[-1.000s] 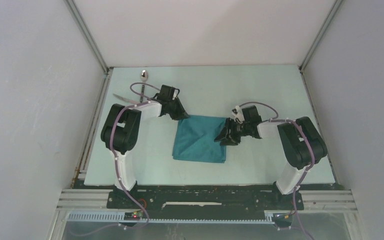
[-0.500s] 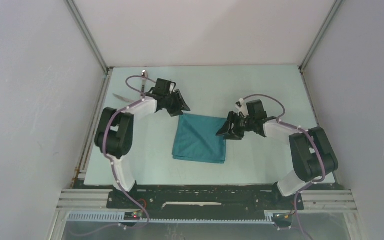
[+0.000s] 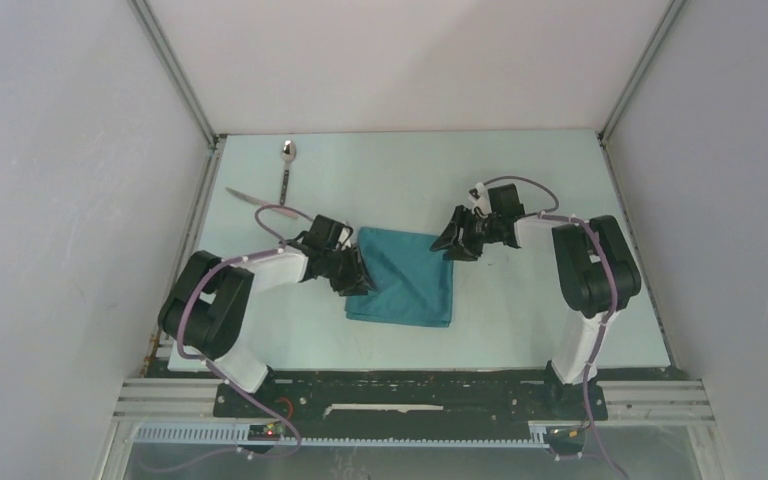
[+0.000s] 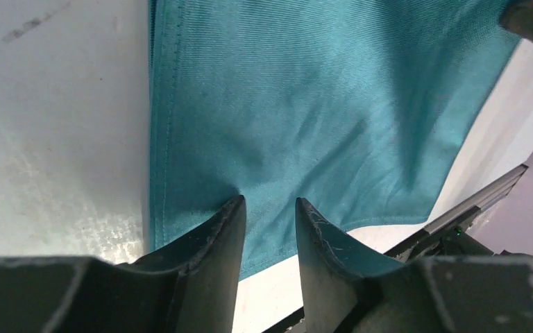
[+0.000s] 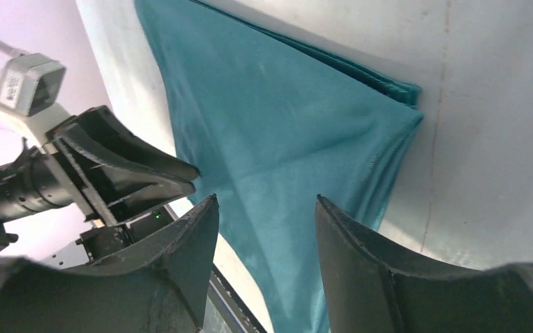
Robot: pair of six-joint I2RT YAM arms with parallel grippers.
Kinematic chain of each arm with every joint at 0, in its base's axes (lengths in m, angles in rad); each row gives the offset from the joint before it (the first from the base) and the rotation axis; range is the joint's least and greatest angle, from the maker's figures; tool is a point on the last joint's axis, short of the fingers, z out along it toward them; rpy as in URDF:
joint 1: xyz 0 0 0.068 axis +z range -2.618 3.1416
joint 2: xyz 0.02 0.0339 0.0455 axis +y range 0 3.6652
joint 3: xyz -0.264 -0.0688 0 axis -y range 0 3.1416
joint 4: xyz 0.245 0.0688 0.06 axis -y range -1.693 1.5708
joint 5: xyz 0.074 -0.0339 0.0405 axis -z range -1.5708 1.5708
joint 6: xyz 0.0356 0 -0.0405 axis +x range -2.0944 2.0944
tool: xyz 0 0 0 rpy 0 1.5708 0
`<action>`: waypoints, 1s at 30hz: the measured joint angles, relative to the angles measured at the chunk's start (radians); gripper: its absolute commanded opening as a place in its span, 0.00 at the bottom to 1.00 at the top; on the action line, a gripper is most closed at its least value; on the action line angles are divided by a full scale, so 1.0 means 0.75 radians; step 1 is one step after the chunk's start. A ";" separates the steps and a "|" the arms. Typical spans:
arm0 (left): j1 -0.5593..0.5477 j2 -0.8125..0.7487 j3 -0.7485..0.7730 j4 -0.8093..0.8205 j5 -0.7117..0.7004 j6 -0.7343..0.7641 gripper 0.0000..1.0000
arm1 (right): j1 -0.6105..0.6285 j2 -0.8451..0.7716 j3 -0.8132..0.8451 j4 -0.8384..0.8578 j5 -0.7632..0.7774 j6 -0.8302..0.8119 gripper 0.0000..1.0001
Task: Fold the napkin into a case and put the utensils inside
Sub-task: Smooth out the lower triangle-folded napkin at the center of the board, then move the lower triangle-folded napkin to the center of the board.
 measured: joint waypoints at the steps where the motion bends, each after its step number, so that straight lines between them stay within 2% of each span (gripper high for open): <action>1: 0.000 -0.003 -0.035 0.018 0.024 -0.013 0.42 | -0.002 0.010 0.001 -0.004 0.002 -0.004 0.61; 4: -0.008 -0.049 -0.090 0.072 0.026 -0.013 0.43 | -0.008 0.032 0.001 -0.025 0.014 -0.022 0.61; 10: -0.016 -0.138 -0.170 0.081 0.026 -0.016 0.50 | 0.011 0.018 0.050 -0.149 0.082 -0.088 0.62; 17: -0.017 -0.303 -0.138 -0.035 0.006 -0.010 0.61 | 0.152 -0.226 0.049 -0.386 0.245 -0.174 0.62; 24: -0.017 -0.441 -0.093 -0.111 -0.019 0.012 0.71 | 0.262 -0.642 -0.292 -0.484 0.323 -0.112 0.60; 30: -0.011 -0.467 -0.093 -0.173 -0.039 0.024 0.74 | 0.370 -0.806 -0.560 -0.445 0.398 0.095 0.60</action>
